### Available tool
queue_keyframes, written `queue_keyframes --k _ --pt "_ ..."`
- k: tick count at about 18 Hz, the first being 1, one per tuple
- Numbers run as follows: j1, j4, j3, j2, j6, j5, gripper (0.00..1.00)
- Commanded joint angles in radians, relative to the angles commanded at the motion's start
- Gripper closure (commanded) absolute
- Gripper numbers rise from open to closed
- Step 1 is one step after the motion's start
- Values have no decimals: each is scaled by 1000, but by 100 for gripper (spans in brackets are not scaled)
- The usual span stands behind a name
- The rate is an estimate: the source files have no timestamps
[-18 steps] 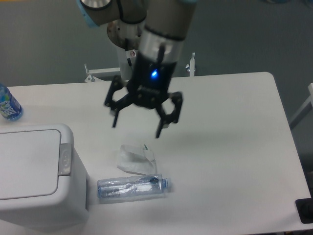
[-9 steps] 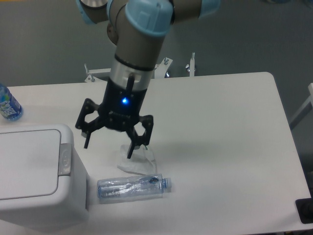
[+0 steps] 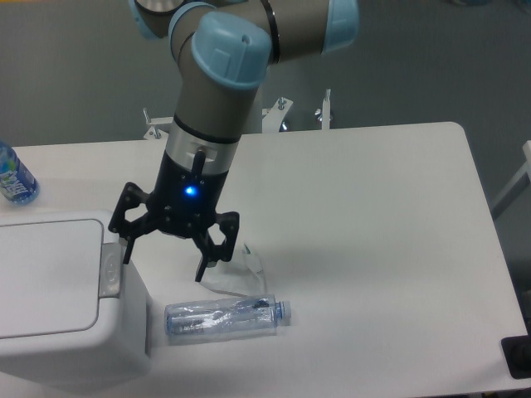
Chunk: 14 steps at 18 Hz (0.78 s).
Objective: Open the trash can
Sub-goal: 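Push the gripper finger against the lid edge to flip it open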
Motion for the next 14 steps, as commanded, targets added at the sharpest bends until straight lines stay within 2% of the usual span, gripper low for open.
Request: queue_keyframes --k 14 --pt "-15 2 0 -12 -11 5 0"
